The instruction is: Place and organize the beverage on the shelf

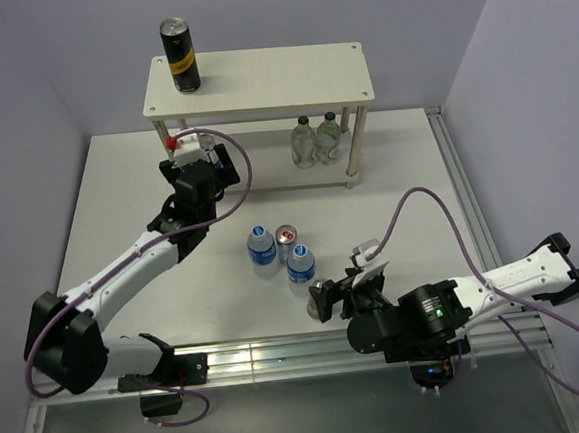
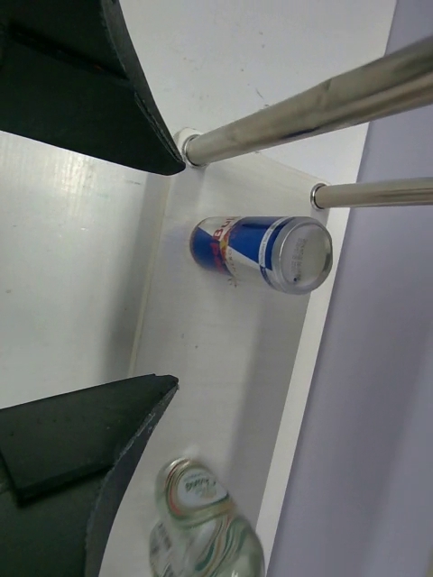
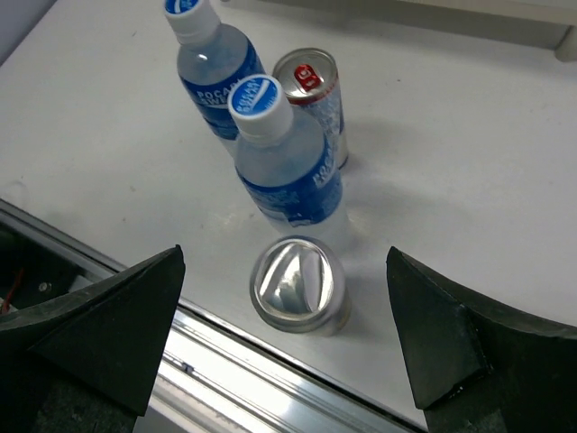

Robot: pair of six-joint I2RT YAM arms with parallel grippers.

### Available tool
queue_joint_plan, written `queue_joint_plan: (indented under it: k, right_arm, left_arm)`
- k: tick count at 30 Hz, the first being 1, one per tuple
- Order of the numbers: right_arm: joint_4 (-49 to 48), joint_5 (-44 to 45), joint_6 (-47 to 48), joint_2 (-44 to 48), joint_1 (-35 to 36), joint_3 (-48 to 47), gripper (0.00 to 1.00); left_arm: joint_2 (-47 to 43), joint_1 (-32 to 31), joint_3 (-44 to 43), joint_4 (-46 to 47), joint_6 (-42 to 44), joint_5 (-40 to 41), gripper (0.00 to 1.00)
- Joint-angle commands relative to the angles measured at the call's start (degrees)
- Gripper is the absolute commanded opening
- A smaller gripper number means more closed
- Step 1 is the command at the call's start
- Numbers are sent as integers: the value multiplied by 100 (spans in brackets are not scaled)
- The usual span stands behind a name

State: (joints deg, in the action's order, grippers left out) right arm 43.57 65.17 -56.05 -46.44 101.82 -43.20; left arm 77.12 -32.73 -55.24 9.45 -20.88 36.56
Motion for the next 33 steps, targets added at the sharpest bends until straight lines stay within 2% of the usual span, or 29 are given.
queue_joint_plan:
  k: [1,8,14,23,33]
  right_arm:
    - [-1647,-415,1429,-181,-311,-250,100]
    - [-2625,-1399,2028,-1033,-1251,-303,100]
    - [-3030,-1805,2134,-1429,-1937,-233,100]
    - [-2951,-1657,1959,-2053,-2298,-311,100]
    - [-3030,-1428,1765,-2563,-2395,-198,100]
  left_arm:
    - [-496,-260,163,-478,-135,273,99]
    - [-1189,-743,610,-928,-372,387,99]
    - [-1586,-1016,945,-1173,-513,422,99]
    - [-2008,-1130,1218,-1200,-584,343,99]
    - [-2096,-1174,1349,-1121,-575,317,99]
